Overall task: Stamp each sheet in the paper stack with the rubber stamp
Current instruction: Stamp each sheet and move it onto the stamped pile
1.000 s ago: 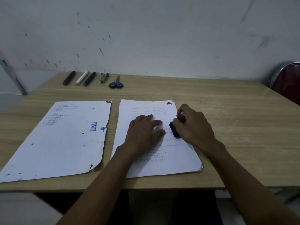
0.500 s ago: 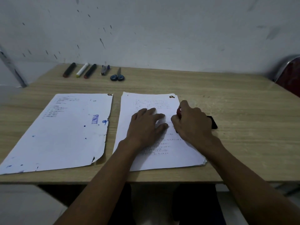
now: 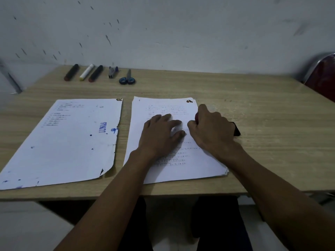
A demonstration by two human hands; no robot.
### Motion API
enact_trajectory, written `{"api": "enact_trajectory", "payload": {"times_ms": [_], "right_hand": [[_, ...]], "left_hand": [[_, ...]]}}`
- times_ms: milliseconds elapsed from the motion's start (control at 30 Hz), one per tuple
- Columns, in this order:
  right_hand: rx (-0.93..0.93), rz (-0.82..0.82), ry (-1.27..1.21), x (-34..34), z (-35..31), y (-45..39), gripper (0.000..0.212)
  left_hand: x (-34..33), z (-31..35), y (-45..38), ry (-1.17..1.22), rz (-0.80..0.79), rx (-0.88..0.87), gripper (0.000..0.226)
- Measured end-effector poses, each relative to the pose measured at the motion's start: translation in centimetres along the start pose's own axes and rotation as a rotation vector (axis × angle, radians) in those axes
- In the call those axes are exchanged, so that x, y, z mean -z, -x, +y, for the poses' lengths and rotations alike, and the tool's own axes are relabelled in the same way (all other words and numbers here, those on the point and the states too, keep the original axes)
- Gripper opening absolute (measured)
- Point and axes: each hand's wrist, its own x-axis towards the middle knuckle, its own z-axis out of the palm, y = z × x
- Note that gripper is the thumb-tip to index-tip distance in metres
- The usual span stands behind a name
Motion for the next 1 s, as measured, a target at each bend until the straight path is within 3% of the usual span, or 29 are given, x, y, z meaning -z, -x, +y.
{"api": "enact_trajectory", "payload": {"times_ms": [300, 433, 567, 633, 800, 1000], "right_hand": [[-0.012, -0.058, 0.004, 0.6, 0.0, 0.0, 0.018], [-0.067, -0.144, -0.169, 1.9, 0.4, -0.4, 0.02], [-0.226, -0.016, -0.519, 3.0, 2.2, -0.7, 0.029], [-0.337, 0.077, -0.58, 3.5, 3.8, -0.9, 0.037], [-0.48, 0.207, -0.537, 4.1, 7.3, -0.8, 0.039], [-0.495, 0.208, -0.462, 3.7, 8.3, -0.6, 0.039]], "left_hand": [[-0.2, -0.3, 0.0, -0.002, 0.006, -0.006, 0.049], [-0.2, -0.4, 0.0, -0.01, 0.017, -0.016, 0.05], [-0.3, -0.7, 0.0, 0.003, 0.028, -0.029, 0.049], [-0.3, -0.7, 0.0, 0.014, 0.025, -0.034, 0.048], [-0.3, -1.0, 0.1, 0.014, 0.038, -0.022, 0.047], [-0.5, -0.8, -0.1, 0.027, 0.046, -0.027, 0.047]]}}
